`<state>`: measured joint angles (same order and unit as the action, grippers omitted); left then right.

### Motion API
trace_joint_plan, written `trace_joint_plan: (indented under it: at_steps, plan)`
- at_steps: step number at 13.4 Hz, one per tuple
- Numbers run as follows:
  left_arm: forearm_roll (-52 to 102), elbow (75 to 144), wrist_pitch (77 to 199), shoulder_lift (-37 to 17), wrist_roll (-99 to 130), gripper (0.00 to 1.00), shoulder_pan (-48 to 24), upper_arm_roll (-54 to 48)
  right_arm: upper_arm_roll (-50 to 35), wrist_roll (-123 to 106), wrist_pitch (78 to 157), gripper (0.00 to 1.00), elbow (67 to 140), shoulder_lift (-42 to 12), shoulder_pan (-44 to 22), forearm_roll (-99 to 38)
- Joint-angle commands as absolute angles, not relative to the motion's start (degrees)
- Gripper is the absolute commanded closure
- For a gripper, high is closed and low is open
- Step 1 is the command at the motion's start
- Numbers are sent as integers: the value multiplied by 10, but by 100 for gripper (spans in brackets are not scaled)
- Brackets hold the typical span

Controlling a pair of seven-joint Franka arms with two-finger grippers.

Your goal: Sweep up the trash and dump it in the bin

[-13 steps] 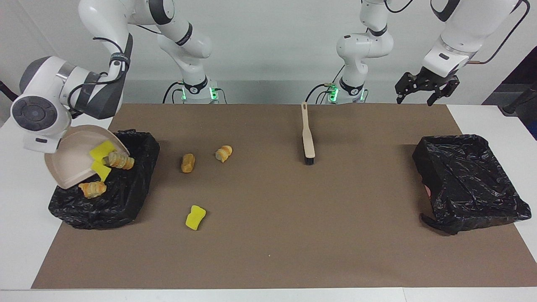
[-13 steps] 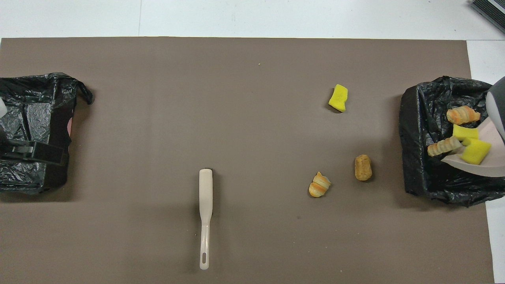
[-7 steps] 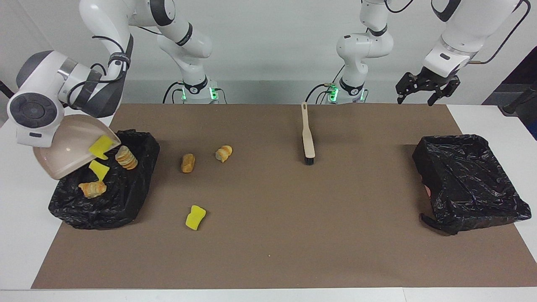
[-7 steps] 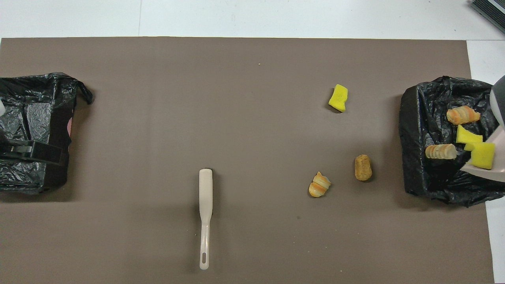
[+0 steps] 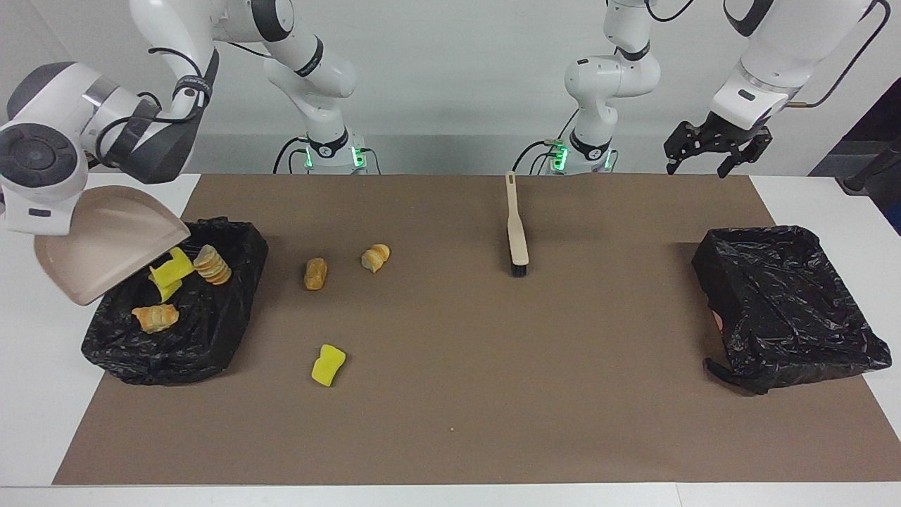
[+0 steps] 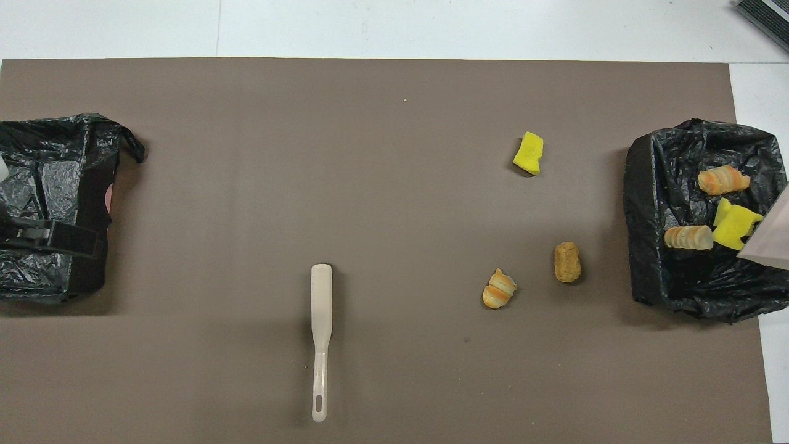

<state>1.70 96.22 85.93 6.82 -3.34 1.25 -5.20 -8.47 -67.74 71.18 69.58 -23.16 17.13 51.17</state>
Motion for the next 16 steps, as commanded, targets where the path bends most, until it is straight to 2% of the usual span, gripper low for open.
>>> trace_joint_plan:
  at_steps: [1, 2, 4, 9, 16]
  plan:
    - [21, 957, 860, 68, -30, 0, 18, -54, -91, -659, 733, 100, 696, -225, 175, 513]
    - [21, 957, 860, 68, -30, 0, 18, -54, -91, -649, 744, 100, 696, -224, 177, 486]
    - [21, 957, 860, 68, -30, 0, 17, -54, -88, -635, 819, 100, 698, -200, 181, 419]
    - [21, 957, 860, 68, -30, 0, 18, -54, -93, -518, 857, 100, 700, -200, 170, 282]
    - [21, 957, 860, 68, -30, 0, 18, -54, -96, -261, 924, 100, 699, -232, 56, 221]
